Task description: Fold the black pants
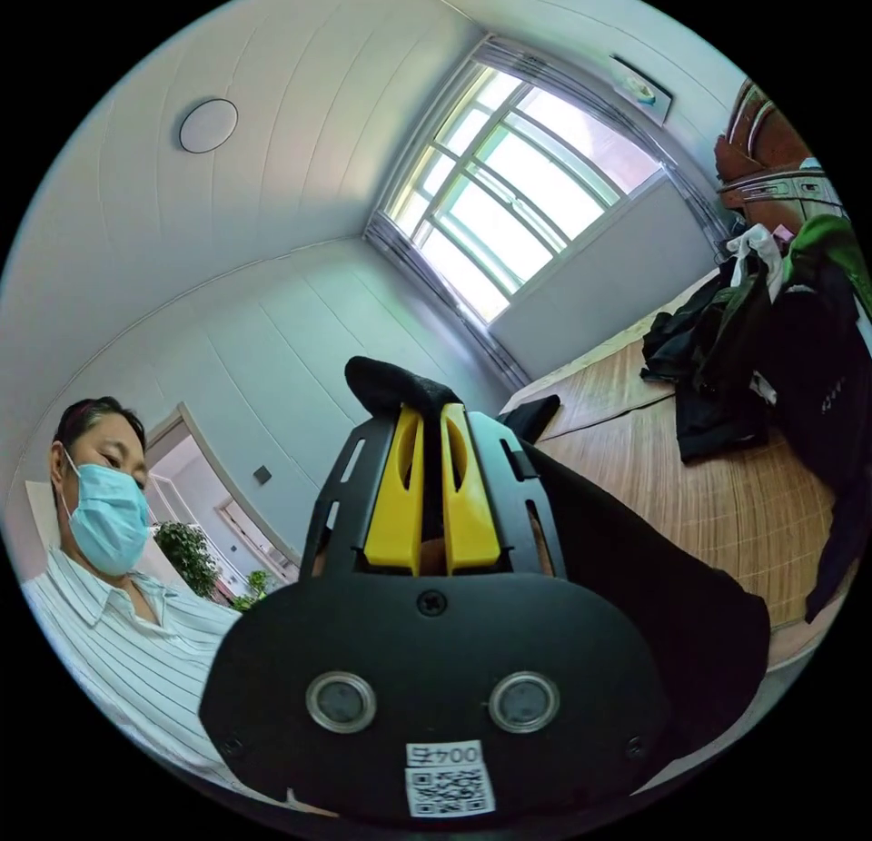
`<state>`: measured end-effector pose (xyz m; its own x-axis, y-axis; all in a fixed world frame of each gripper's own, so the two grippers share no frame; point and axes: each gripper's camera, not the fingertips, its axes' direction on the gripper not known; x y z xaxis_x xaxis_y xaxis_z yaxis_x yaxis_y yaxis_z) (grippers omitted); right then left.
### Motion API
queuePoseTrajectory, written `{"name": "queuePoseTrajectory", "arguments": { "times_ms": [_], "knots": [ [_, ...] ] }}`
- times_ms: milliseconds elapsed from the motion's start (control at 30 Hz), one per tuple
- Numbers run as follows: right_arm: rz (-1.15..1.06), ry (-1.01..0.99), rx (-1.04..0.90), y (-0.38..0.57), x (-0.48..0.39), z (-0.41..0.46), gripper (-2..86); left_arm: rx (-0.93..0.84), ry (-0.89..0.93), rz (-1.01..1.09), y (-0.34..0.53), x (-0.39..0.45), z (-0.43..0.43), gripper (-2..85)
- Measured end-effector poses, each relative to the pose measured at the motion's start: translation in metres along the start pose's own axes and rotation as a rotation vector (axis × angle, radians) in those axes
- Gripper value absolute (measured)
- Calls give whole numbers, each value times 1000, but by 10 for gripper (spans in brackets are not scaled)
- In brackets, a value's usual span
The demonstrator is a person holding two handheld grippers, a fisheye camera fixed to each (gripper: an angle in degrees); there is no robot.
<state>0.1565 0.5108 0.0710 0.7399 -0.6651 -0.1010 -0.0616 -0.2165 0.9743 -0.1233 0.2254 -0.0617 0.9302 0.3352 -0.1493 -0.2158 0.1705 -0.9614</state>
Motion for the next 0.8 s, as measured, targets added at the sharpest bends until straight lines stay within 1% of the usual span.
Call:
{"name": "queuePoseTrajectory", "arguments": {
  "times_ms": [100, 200, 300, 400, 533, 633, 700, 800],
  "knots": [
    [24, 38, 6, -8, -7, 19, 29, 37, -20, -2, 15, 16, 1, 202],
    [30, 58, 3, -15, -17, 42, 29, 61, -103, 2, 24, 27, -2, 207],
    [29, 40, -18, -15, -29, 64, 29, 86, -230, 10, 28, 37, -6, 213],
    [8, 39, -51, -10, -44, 80, 29, 116, -304, -64, 30, 31, -13, 211],
    [-20, 67, -71, -3, -62, 86, 30, 142, -280, -237, 47, -1, -24, 197],
    [-32, 68, -72, 2, -72, 85, 29, 200, -269, -347, 67, -20, -40, 195],
    [-40, 65, -74, 6, -79, 84, 30, 255, -218, -401, 78, -27, -52, 199],
    [-51, 57, -92, 14, -88, 86, 31, 306, -97, -406, 85, -29, -64, 212]
  ]
}}
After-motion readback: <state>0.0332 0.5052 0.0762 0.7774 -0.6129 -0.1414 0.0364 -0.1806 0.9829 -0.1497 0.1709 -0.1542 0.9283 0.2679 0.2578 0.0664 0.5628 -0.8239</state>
